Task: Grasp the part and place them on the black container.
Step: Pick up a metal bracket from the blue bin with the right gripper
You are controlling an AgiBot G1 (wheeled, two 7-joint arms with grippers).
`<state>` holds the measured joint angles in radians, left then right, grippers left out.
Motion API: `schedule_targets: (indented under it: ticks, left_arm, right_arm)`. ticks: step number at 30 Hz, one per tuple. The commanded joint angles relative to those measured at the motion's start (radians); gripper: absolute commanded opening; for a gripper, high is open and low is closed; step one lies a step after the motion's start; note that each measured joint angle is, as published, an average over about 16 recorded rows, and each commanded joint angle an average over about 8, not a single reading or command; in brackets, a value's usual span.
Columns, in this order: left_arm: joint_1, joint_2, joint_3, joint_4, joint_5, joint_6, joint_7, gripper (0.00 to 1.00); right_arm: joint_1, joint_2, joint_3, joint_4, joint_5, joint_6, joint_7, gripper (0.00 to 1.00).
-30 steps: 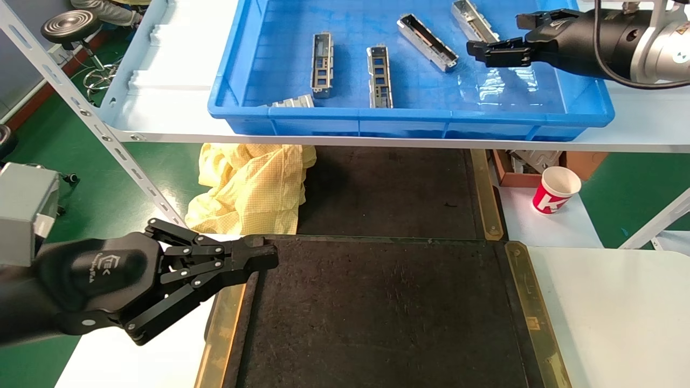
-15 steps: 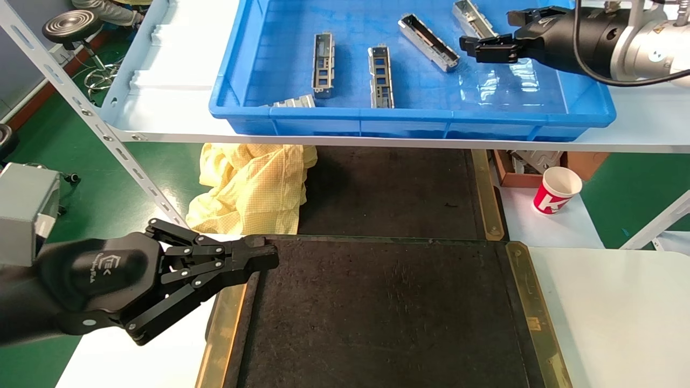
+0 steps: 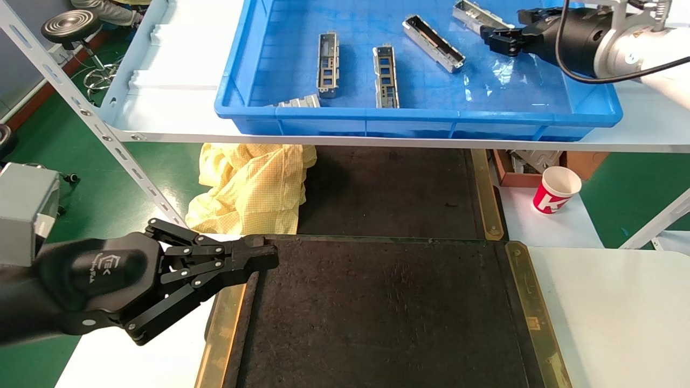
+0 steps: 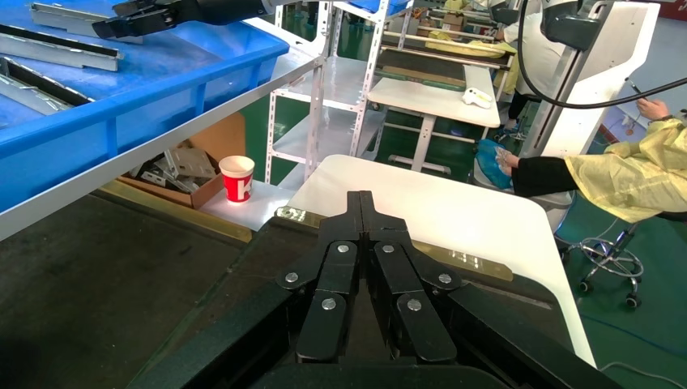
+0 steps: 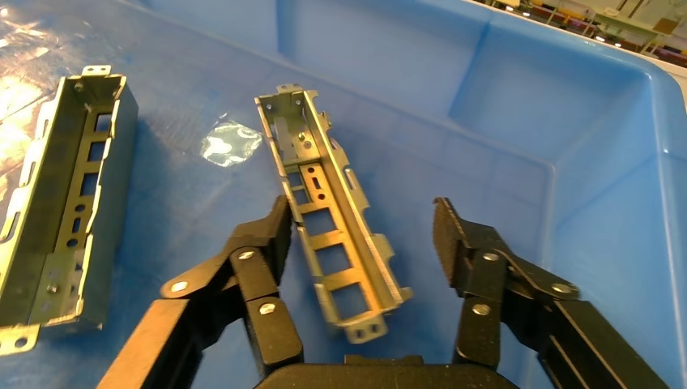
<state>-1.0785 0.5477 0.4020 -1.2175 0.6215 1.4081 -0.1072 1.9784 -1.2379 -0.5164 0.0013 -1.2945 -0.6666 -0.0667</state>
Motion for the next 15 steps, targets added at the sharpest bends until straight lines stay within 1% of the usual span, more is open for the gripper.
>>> schedule_targets:
  ticks: [1,8,15]
  left_arm:
    - [0.0,0.0,0.0,0.0,0.0,0.0,0.0,0.0]
    - [0.0,0.0,0.0,0.0,0.0,0.0,0.0,0.0]
    - [0.0,0.0,0.0,0.0,0.0,0.0,0.0,0.0]
  right_arm:
    - [-0.005,-0.009,0.004,0.002,0.005,0.02,-0.001,0.0]
    - [-0.015,-0.013,0.01,0.007,0.014,0.003,-0.009,0.0]
    - [-0.022,-0.014,0.017,0.008,0.024,0.007,-0.017,0.0]
